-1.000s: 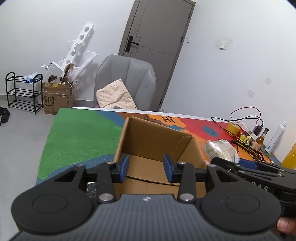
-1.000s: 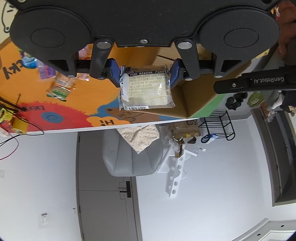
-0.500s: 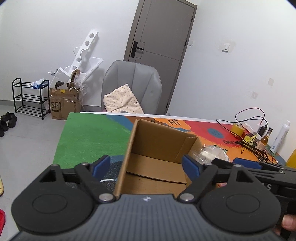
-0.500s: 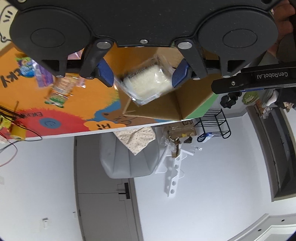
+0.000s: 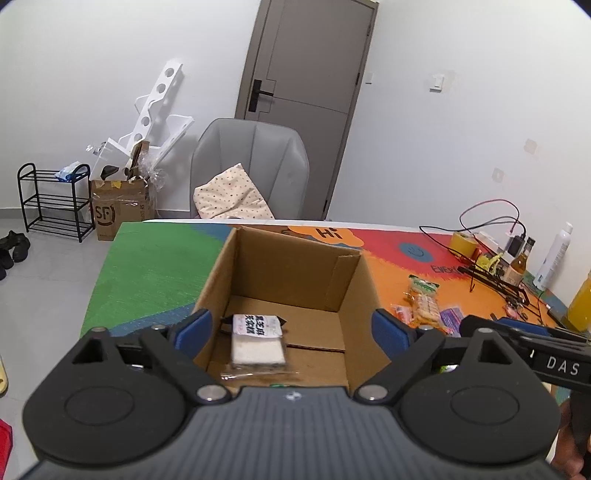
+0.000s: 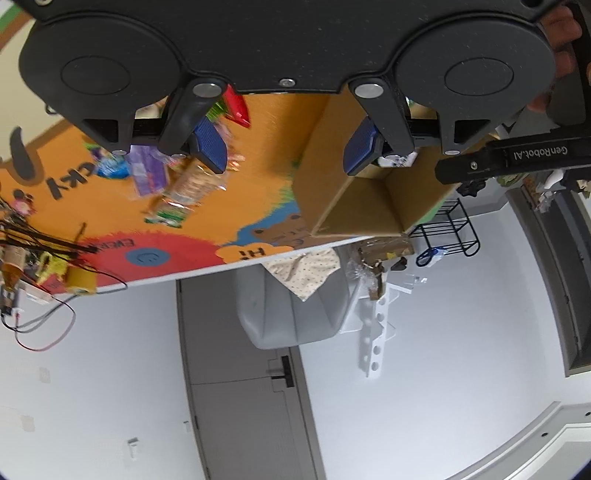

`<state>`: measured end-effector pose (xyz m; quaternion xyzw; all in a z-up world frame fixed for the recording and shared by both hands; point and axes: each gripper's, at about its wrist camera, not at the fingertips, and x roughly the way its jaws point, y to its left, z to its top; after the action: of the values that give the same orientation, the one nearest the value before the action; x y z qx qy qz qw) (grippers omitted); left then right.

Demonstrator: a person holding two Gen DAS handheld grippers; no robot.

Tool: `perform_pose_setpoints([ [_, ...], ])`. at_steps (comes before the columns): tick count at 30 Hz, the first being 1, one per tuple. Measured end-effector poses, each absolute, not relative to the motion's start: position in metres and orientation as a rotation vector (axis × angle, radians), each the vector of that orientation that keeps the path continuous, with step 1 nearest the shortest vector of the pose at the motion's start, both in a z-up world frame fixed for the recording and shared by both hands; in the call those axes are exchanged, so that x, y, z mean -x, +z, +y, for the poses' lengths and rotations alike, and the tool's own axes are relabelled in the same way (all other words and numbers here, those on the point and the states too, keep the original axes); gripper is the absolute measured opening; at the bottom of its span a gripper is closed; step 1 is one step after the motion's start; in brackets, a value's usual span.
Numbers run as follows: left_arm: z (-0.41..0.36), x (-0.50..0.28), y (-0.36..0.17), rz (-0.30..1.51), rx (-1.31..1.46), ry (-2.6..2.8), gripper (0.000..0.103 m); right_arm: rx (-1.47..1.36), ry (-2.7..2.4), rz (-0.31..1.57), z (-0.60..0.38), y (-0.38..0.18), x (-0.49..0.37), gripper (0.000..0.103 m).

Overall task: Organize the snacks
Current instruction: 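Grasp the red stick snack with the left tool while the right tool grasps the blue bag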

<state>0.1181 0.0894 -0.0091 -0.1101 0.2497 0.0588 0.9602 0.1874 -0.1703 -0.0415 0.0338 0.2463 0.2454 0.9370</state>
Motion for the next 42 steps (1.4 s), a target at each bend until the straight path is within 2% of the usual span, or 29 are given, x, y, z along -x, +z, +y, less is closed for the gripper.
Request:
perform_pose_setpoints([
  [11,0.042,-0.119,-0.014,0.532,0.146,0.024,0.1,-0.118,0.413,0.536,-0.221,-0.056,-0.178,0.084],
  [15,0.025,-0.12,-0.017,0.543,0.144,-0.013,0.1,-0.127,0.382,0.542,-0.238,-0.061,-0.176,0.093],
  [26,-0.008,-0.12,-0.02,0.551,0.146,-0.1,0.1,-0.145,0.341,0.568,-0.265,-0.076,-0.178,0.094],
  [29,-0.015,-0.121,-0.02,0.538,0.14,-0.111,0.1,-0.146,0.326,0.574,-0.271,-0.081,-0.18,0.089],
  [31,-0.02,-0.123,-0.021,0.532,0.14,-0.116,0.098,-0.156,0.323,0.587,-0.275,-0.084,-0.183,0.077],
  [34,-0.026,-0.127,-0.023,0.526,0.146,-0.129,0.096,-0.168,0.315,0.606,-0.28,-0.09,-0.188,0.067],
  [38,-0.037,-0.134,-0.029,0.542,0.148,-0.151,0.087,-0.181,0.321,0.622,-0.285,-0.097,-0.191,0.066],
  [41,-0.044,-0.14,-0.036,0.566,0.143,-0.166,0.078,-0.182,0.343,0.636,-0.283,-0.102,-0.194,0.065],
  [42,-0.047,-0.143,-0.039,0.576,0.143,-0.169,0.072,-0.182,0.349,0.641,-0.282,-0.104,-0.196,0.063],
])
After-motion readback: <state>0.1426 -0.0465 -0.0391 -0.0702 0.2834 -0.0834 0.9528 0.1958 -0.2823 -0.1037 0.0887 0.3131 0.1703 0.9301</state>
